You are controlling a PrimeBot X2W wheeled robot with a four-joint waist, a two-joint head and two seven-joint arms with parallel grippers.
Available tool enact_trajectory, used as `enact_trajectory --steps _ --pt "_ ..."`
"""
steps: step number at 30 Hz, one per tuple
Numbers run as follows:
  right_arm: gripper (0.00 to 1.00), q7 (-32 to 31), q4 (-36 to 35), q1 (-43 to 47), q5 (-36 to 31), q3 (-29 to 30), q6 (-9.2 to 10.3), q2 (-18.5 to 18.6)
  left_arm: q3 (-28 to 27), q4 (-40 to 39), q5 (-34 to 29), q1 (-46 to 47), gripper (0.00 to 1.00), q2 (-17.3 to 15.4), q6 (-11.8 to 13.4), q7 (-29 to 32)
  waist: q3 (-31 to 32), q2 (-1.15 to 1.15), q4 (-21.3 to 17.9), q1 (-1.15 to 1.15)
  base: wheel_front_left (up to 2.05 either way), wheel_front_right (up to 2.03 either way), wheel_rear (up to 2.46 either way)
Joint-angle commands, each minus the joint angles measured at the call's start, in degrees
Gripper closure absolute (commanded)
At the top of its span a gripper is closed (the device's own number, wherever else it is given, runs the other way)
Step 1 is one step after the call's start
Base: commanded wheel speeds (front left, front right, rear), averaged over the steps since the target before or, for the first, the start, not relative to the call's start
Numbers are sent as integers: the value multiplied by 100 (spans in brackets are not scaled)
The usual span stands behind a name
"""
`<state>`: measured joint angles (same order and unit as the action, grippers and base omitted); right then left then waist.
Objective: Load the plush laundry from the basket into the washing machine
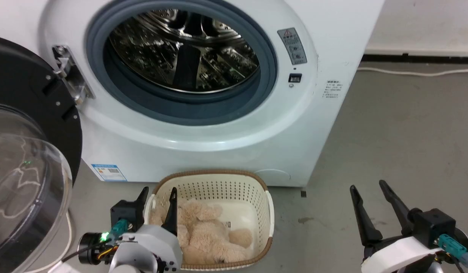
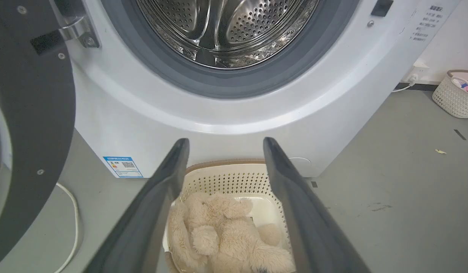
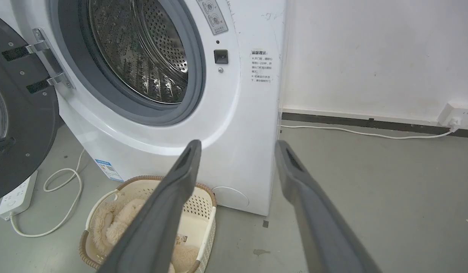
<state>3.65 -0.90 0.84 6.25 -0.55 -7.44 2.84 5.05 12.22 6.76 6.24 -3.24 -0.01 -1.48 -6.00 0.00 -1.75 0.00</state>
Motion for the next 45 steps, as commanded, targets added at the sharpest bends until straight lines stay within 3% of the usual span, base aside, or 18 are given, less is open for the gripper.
enact_trajectory --steps 1,16,45 --pt "0 60 -58 -54 86 -9 -2 1 45 176 81 184 0 -34 -2 40 -125 0 -35 0 0 0 0" --pt "0 244 -268 -136 380 10 -3 2 317 1521 556 1035 0 19 213 848 -992 0 -190 0 0 0 0" --pt "0 633 -553 -171 1100 -148 -3 2 1259 3413 855 2835 0 -158 432 1335 -2967 0 -399 0 0 0 0"
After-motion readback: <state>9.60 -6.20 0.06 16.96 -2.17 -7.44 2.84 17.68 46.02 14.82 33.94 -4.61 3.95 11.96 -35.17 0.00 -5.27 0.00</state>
